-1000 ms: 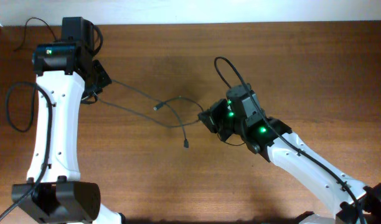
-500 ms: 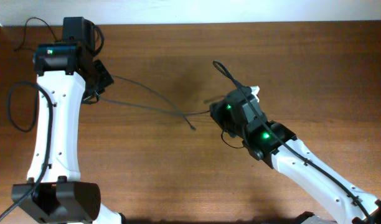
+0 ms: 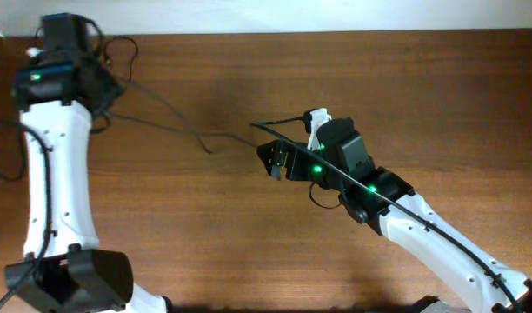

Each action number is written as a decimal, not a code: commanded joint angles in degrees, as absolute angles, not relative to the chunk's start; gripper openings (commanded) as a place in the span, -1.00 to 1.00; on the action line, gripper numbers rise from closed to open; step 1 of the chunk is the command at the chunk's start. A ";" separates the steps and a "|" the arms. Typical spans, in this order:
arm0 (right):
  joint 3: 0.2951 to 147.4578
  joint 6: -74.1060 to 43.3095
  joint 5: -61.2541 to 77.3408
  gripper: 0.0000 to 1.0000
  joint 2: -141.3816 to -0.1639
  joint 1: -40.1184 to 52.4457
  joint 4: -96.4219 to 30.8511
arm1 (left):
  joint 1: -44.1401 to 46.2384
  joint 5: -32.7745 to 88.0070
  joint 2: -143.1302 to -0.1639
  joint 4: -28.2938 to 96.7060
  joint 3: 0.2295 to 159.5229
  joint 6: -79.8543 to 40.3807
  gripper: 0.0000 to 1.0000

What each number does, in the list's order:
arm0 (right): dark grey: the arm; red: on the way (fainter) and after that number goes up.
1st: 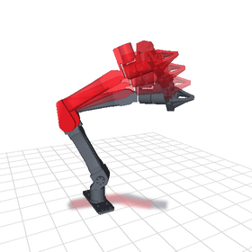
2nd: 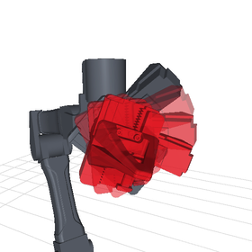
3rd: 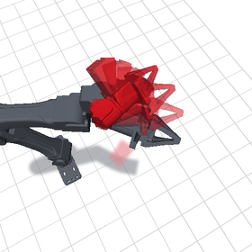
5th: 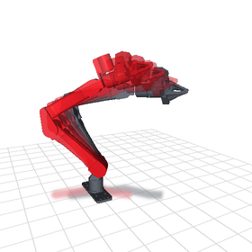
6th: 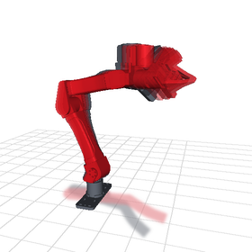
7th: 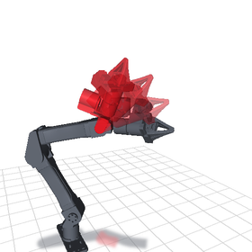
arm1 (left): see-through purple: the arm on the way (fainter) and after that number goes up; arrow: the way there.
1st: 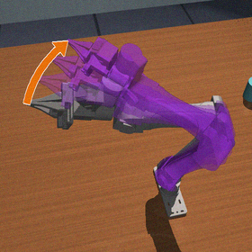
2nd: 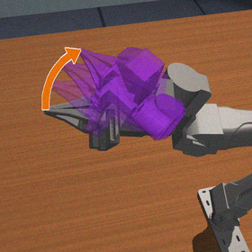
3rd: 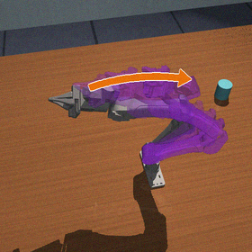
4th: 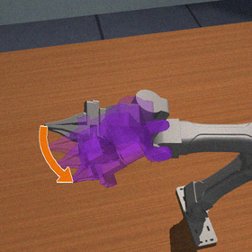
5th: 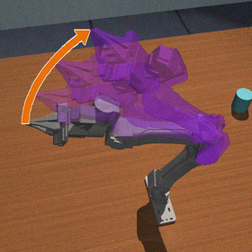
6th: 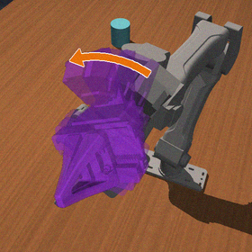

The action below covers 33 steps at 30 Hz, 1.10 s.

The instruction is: Untangle cables

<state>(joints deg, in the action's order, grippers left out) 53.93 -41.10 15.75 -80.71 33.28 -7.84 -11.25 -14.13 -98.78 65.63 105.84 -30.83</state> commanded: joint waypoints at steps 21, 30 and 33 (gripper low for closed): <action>54.87 -35.97 9.82 0.97 -83.44 33.36 -8.91 | -36.86 -21.45 -120.31 24.60 106.00 6.57 -0.73; 54.87 -35.99 9.85 0.97 -84.38 33.36 -7.68 | -41.91 -7.27 -126.74 23.77 106.00 10.70 0.99; 54.87 -35.99 9.87 0.97 -84.38 33.36 -7.68 | -41.71 -7.27 -125.25 26.02 106.02 8.67 0.98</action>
